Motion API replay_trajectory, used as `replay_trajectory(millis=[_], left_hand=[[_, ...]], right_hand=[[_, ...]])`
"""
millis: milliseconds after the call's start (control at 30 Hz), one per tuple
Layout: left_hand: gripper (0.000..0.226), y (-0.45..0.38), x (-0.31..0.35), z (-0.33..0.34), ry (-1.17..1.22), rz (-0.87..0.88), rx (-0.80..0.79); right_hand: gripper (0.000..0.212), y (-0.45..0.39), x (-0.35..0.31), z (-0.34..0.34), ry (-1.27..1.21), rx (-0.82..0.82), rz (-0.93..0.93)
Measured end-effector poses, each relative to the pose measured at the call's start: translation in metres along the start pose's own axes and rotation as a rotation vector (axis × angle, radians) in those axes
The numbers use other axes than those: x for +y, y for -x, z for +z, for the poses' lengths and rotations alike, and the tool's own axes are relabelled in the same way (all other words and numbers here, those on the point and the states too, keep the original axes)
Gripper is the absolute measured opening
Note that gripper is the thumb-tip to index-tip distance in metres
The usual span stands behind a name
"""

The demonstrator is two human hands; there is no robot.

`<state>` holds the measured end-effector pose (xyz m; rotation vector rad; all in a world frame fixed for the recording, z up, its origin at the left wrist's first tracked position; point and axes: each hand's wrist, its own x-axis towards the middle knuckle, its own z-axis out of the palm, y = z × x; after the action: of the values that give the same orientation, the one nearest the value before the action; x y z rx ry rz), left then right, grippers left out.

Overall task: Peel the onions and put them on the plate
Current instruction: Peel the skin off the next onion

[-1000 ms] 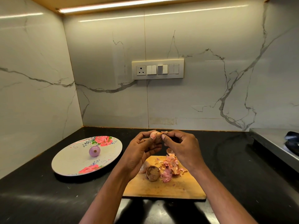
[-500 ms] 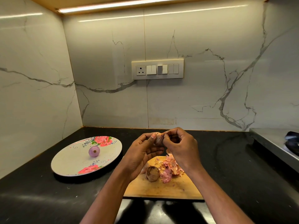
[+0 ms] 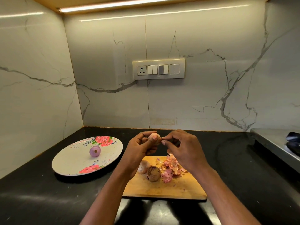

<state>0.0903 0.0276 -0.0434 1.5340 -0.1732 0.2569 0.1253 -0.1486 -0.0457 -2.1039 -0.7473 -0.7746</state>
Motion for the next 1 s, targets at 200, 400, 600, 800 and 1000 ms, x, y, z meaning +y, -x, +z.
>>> replay_trajectory(millis=[200,400,600,800,1000], left_hand=[[0.041,-0.0001,0.0017,-0.0001,-0.154,0.057,-0.016],[0.034,0.0008,0.0042,-0.0025,-0.159,0.056,-0.067],[0.032,0.0014,0.0048,-0.0053,-0.064,0.048,-0.113],[0.033,0.0004,0.0046,-0.0035,0.066,-0.002,-0.139],[0.033,-0.0034,0.0031,-0.0071,0.176,-0.046,-0.108]], right_hand=[[0.006,0.0026,-0.0016,0.0003,0.147,-0.062,0.000],[0.006,-0.0013,0.0007,-0.0007,-0.066,-0.143,0.140],[0.010,-0.0050,0.0011,-0.0026,-0.383,-0.213,0.366],[0.009,-0.0056,0.0042,-0.0033,-0.527,-0.204,0.452],[0.013,-0.0049,0.0024,-0.0014,-0.428,-0.128,0.382]])
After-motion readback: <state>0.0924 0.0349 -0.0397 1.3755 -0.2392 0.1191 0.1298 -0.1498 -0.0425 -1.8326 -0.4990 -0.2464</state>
